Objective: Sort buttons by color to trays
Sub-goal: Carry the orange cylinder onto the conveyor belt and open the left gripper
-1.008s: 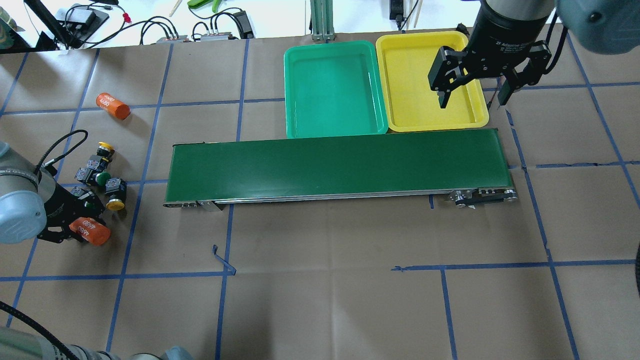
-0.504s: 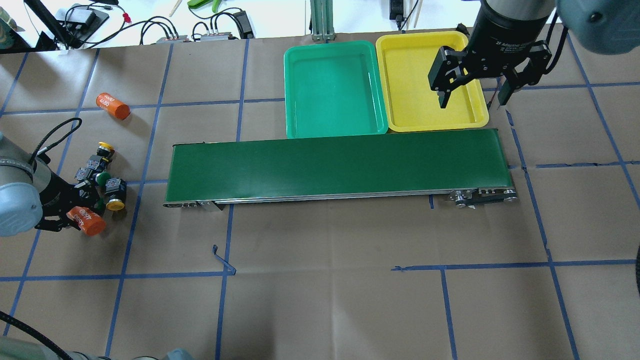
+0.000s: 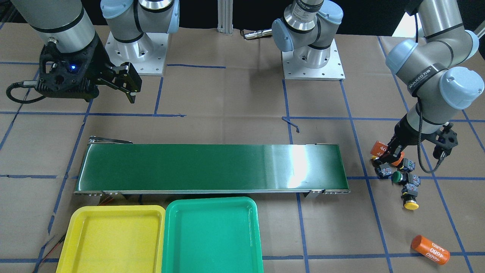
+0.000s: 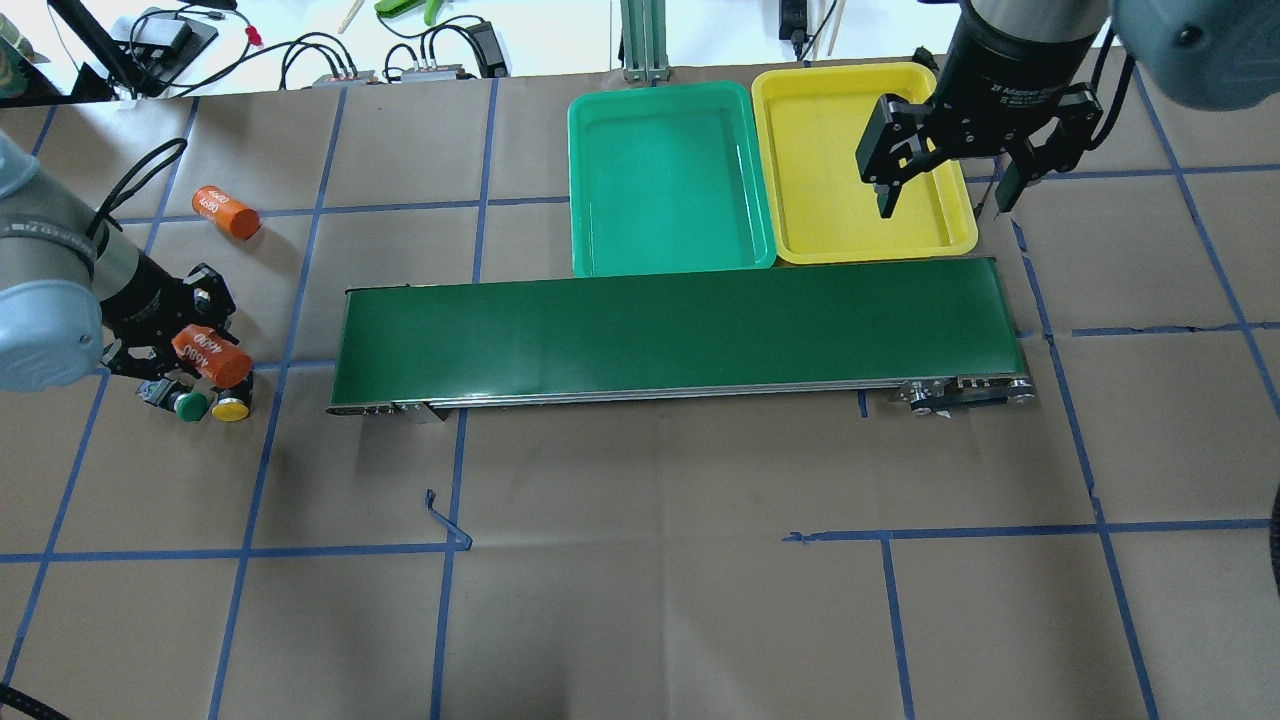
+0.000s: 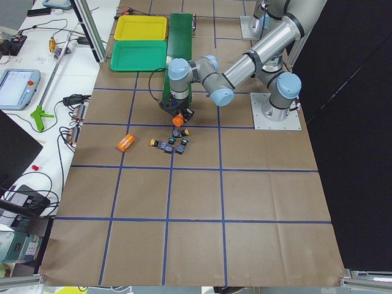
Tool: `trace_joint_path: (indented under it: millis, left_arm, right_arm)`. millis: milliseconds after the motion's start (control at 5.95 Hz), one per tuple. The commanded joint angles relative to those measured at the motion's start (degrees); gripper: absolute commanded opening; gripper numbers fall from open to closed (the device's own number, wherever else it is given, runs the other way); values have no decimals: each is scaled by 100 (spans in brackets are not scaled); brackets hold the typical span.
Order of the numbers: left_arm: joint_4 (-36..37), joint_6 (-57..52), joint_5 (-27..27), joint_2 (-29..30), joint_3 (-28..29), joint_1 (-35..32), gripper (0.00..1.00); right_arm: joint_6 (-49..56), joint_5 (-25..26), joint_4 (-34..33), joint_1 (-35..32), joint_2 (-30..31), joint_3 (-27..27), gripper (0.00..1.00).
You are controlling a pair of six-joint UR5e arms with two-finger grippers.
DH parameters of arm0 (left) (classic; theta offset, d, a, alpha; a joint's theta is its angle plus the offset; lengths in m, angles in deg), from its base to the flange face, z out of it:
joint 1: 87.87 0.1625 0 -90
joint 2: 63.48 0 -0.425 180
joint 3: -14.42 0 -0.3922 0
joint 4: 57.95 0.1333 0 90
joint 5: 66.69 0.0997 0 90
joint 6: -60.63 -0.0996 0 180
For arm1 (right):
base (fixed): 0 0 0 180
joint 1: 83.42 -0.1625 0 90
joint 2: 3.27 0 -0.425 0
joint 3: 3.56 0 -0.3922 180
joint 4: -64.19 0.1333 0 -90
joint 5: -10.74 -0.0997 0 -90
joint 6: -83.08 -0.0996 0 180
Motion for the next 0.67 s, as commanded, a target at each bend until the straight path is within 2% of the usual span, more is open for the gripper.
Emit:
trace_joint_path:
  millis: [0, 168, 336, 504]
  left_arm:
    - [-620, 1787, -31, 148, 664, -852, 25]
    - [-631, 2424, -32, 210, 649, -1239, 24]
    - [-622, 3110, -58, 342, 631, -1556, 24]
    - [-631, 3369, -49, 439, 535, -1794, 24]
  right_arm:
    - [9, -9, 0, 0, 6, 0, 100]
    - [357, 0, -17, -9, -11, 0, 100]
    - [1143, 0, -9, -18, -11, -18, 100]
    - [1308, 0, -17, -27, 15, -88, 100]
